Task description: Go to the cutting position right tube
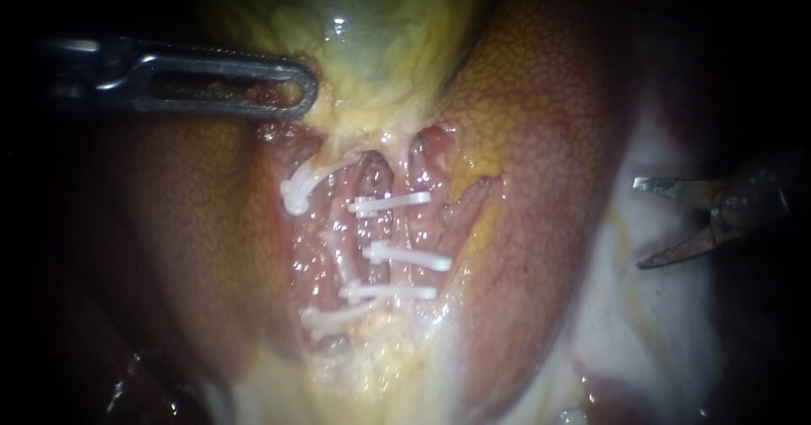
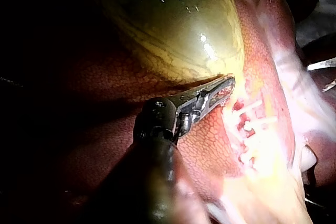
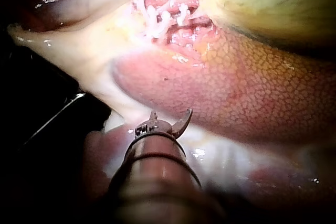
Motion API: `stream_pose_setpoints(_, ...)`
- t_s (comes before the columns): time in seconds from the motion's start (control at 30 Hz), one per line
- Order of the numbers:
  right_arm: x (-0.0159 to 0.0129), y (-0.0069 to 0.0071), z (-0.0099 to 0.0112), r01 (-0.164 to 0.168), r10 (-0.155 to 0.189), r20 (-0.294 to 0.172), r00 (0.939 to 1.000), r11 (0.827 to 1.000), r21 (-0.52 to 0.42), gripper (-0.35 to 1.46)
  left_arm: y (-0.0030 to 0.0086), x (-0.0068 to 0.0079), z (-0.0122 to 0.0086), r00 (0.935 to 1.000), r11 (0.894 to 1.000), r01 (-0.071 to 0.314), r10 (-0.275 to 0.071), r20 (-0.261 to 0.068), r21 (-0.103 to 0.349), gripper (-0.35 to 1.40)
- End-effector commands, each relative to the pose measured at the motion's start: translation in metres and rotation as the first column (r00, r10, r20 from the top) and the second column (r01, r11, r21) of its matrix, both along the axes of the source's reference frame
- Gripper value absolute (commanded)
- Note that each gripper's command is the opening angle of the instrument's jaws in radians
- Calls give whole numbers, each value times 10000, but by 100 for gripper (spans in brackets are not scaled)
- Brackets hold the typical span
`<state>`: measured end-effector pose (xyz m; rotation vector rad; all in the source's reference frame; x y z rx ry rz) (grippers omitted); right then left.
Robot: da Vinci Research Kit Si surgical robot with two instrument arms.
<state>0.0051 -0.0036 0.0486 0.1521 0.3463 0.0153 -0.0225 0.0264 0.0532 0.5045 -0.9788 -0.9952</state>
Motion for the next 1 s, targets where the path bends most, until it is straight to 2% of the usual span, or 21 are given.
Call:
stream_pose_setpoints(0.03,0,0,0,6,-6,27,10000,10000,23,136,1,1,-1,10000,10000,-3,3,2,10,-35)
stream_pose_setpoints(0.17,0,0,-1,6,-6,25,10000,9999,129,135,5,12,-11,9999,9999,-89,89,72,84,-35)
stream_pose_setpoints(0.33,1,0,-1,21,-21,-17,10000,9999,154,135,16,38,-30,9999,9999,82,-81,-87,71,-35)
stream_pose_setpoints(0.5,3,0,-1,17,-17,-34,10000,9998,175,135,25,56,-41,9996,9997,237,-236,-155,43,-35)
stream_pose_setpoints(0.63,5,0,-1,28,-25,-116,9999,9997,255,133,25,57,-41,9995,9997,258,-257,-174,34,-35)
stream_pose_setpoints(0.8,6,1,-2,105,-69,-565,9984,9979,641,130,25,56,-40,9995,9996,268,-267,-181,28,-35)
stream_pose_setpoints(0.9,8,2,-4,294,-175,-1139,9933,9941,1040,130,25,56,-40,9995,9996,268,-268,-181,28,-35)
stream_pose_setpoints(1.0,11,4,-5,111,98,-1578,9874,9913,1315,130,25,56,-41,9995,9996,268,-268,-181,28,-35)
